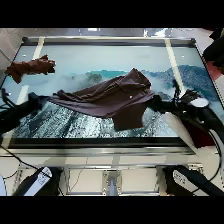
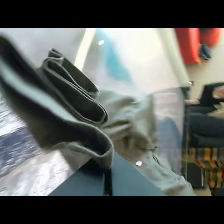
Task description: Fold the shirts.
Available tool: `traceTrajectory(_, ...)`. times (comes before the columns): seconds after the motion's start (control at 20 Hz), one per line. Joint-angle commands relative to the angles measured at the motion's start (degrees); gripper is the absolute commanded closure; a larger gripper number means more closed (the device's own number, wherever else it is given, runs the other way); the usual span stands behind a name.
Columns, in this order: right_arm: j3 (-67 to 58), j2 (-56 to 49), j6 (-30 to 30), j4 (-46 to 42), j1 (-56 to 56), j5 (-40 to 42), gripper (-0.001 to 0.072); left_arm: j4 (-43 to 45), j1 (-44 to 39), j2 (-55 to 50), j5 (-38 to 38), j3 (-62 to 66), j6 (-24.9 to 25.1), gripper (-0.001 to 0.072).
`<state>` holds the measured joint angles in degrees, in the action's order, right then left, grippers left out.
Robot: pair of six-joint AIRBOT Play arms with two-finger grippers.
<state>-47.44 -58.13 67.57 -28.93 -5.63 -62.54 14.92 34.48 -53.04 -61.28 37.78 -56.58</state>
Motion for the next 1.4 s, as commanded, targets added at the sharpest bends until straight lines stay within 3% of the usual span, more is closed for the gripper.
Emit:
traceTrajectory(0.0,-12.41,14.58,4.28,-9.81,0.13,-8.85,0.0696,-0.17,7.13,16.24,-12.35,6.21,0.15,0.0698)
traceTrajectory(0.15,-25.57,25.29,8.81,-19.93,0.13,-4.92,0.0696,0.0,12.81,25.07,-9.53,15.3,-3.67,0.0697)
traceTrajectory(0.3,-39.8,27.61,11.47,-31.39,0.13,-3.87,0.0697,0.33,10.32,20.68,-12.59,28.65,-5.16,0.0697)
traceTrajectory(0.4,-48.04,26.01,12.0,-39.43,0.13,-4.15,0.0697,8.13,7.52,15.63,-13.2,39.69,-8.0,0.0697)
traceTrajectory(0.6,-53.51,20.17,12.98,-45.88,0.13,-7.52,0.0698,34.53,-3.45,9.09,-13.27,51.21,-15.28,0.0698)
traceTrajectory(0.75,-53.48,10.49,12.98,-45.9,0.13,-13.75,0.0698,36.94,-12.22,1.9,-14.99,51.1,-15.28,0.0698)
traceTrajectory(0.9,-53.48,-2.69,12.96,-45.86,0.13,-17.7,0.0697,40.04,-22.53,-11.61,-12.68,51.1,-15.04,0.0698)
traceTrajectory(1.0,-53.02,-12.68,12.96,-45.48,0.13,-17.97,0.0697,45.77,-26.58,-20.79,-3.39,51.12,-15.8,0.0698)
traceTrajectory(1.15,-52.63,-27.15,12.96,-43.71,0.17,-13.55,0.0696,49.72,-27.96,-32.0,17.81,51.25,-24.74,0.0698)
traceTrajectory(1.25,-52.68,-35.06,14.29,-40.76,0.22,-6.69,0.0696,49.03,-27.98,-37.03,30.14,51.43,-30.47,0.0698)
traceTrajectory(1.35,-52.68,-40.94,15.21,-36.81,0.28,2.62,0.0697,48.89,-28.35,-41.22,36.57,52.5,-31.54,0.0698)
